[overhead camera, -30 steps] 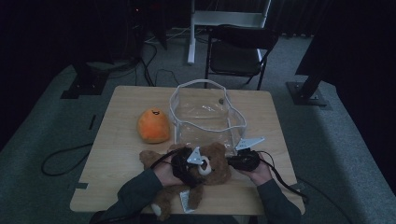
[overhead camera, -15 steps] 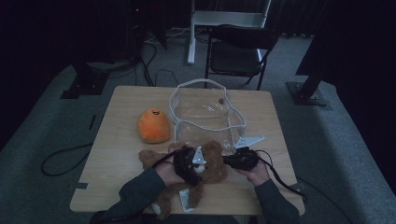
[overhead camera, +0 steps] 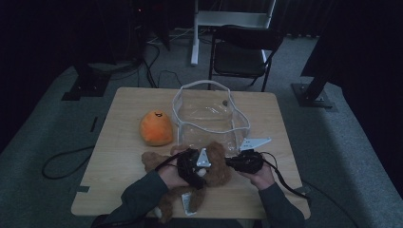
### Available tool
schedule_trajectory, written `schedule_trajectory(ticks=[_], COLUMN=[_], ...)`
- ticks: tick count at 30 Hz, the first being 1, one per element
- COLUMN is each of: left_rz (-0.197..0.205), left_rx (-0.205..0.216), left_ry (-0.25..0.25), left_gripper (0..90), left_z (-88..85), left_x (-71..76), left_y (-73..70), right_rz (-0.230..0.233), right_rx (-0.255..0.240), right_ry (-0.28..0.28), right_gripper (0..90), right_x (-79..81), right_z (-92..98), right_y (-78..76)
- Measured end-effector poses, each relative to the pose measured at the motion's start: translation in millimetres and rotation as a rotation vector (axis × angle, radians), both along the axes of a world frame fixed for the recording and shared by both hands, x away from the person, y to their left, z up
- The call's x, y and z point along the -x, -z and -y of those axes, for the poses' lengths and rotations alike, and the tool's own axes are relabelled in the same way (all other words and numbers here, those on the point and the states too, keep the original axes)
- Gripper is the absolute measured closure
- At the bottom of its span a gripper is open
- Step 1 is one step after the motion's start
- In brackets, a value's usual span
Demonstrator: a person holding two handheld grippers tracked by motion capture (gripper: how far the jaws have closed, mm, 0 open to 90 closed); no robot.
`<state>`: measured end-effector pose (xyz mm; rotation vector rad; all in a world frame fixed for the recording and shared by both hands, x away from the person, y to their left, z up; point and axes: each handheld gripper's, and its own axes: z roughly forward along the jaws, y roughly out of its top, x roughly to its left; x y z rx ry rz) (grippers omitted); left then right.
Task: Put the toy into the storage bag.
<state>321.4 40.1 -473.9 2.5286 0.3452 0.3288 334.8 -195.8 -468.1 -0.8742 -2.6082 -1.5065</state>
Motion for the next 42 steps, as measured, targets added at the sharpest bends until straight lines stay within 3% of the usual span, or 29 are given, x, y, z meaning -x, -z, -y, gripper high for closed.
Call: schedule_trajectory(ticks=[2,6,12,16,25,29,42], left_rz=[-0.014,-0.002,0.03,0.018,-0.005,-0.015,-0.011], left_rx=[0.0,-0.002,0.059,0.116,0.2,0.246,0.33], left_ry=[-0.007,-0.017,-0.034,-0.032,-0.032,-0.04,-0.058], left_gripper=[12.2,15.8,32.9,38.2,40.7,41.2,42.0], left_z=[0.8,0.9,-12.6,-23.3,-35.0,-39.9,-53.8], left_x=[-0.5,1.7,8.9,9.8,7.2,7.5,10.2], left_y=[1.7,2.8,-9.8,-16.7,-21.1,-25.5,-39.0], right_rz=[-0.002,0.003,0.027,0.04,0.124,0.139,0.161], right_rx=[-0.002,0.002,-0.026,-0.062,-0.032,-0.021,0.009], right_ry=[0.001,-0.001,0.004,0.013,0.091,0.115,0.155], right_gripper=[90.0,90.0,89.3,80.4,59.1,56.1,52.2], right_x=[0.5,2.1,3.6,3.1,3.7,3.6,2.5], right_z=[-1.9,-4.1,1.6,7.8,16.8,19.7,29.5], right_y=[0.4,-1.4,-9.3,-14.1,-20.0,-20.8,-21.7])
